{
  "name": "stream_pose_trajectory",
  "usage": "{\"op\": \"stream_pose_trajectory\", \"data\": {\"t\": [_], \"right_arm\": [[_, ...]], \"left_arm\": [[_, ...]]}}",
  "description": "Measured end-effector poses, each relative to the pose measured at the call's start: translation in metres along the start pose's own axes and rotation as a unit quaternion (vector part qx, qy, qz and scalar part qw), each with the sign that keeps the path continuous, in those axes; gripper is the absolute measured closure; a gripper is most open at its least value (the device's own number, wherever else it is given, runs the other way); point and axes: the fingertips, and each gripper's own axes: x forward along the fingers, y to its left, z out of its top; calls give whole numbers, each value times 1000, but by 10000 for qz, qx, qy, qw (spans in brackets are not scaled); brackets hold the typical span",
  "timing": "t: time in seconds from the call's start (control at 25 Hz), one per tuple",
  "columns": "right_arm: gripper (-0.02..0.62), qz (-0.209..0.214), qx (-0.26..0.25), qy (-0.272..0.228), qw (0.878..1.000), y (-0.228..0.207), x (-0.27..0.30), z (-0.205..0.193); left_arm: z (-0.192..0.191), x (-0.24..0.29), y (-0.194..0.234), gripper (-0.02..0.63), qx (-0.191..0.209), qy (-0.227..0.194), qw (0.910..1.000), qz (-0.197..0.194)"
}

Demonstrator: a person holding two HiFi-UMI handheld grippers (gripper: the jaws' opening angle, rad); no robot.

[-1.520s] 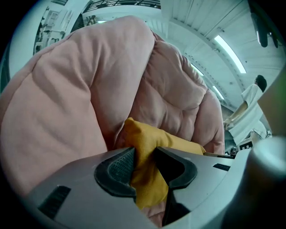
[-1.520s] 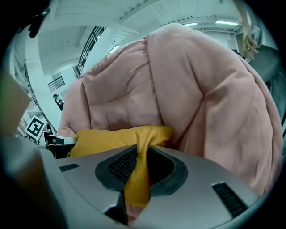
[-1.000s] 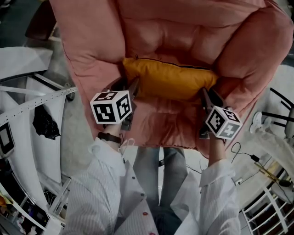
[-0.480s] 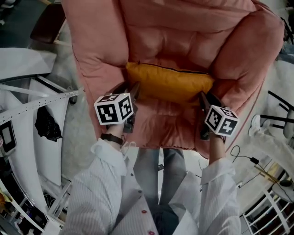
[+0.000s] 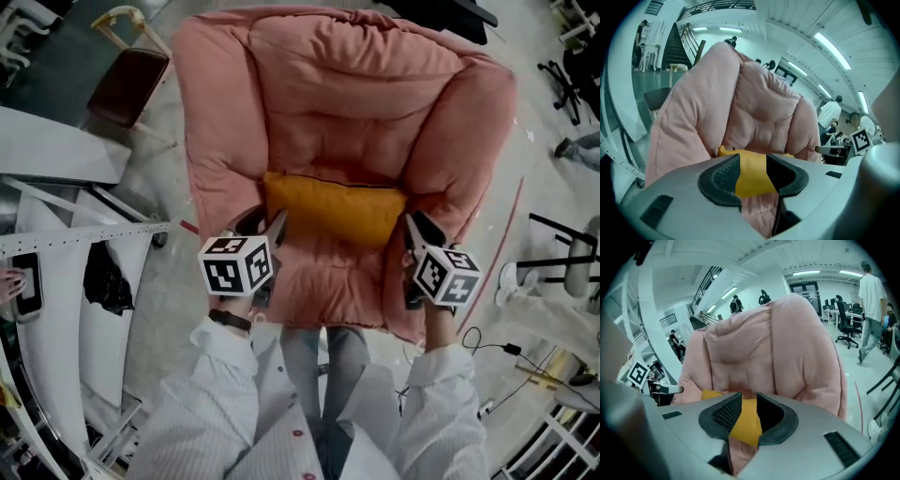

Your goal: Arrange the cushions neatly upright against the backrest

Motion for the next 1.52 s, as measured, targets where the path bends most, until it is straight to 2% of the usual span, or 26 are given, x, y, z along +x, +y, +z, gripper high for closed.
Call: {"op": "stream_pose_trajectory", "data": {"t": [0.24,0.48,0.6,0.76,0.96,1.12,1.52], "right_arm": [[523,688,-349,-484,9958,51,-51,65],[565,1515,-707,-1040,9804,111,-132,117],[571,1864,-898,-1237,9705,137,-177,134],[577,2267,-1245,-1518,9540,169,-234,152],[578,2505,-1498,-2013,9350,186,-301,172],[580,2588,-1666,-2264,9241,192,-334,170],[580,2727,-1524,-2481,9170,191,-364,165]], "left_arm": [[41,-64,-52,466,115,-650,9977,-150],[92,-139,-124,550,277,-1484,9869,-573],[110,-177,-167,573,552,-1757,9793,-837],[122,-220,-220,589,1111,-2032,9675,-1019],[133,-264,-280,594,1651,-2461,9484,-1127],[136,-291,-308,595,1577,-2826,9375,-1280],[134,-313,-339,595,1720,-3105,9251,-1350]]}}
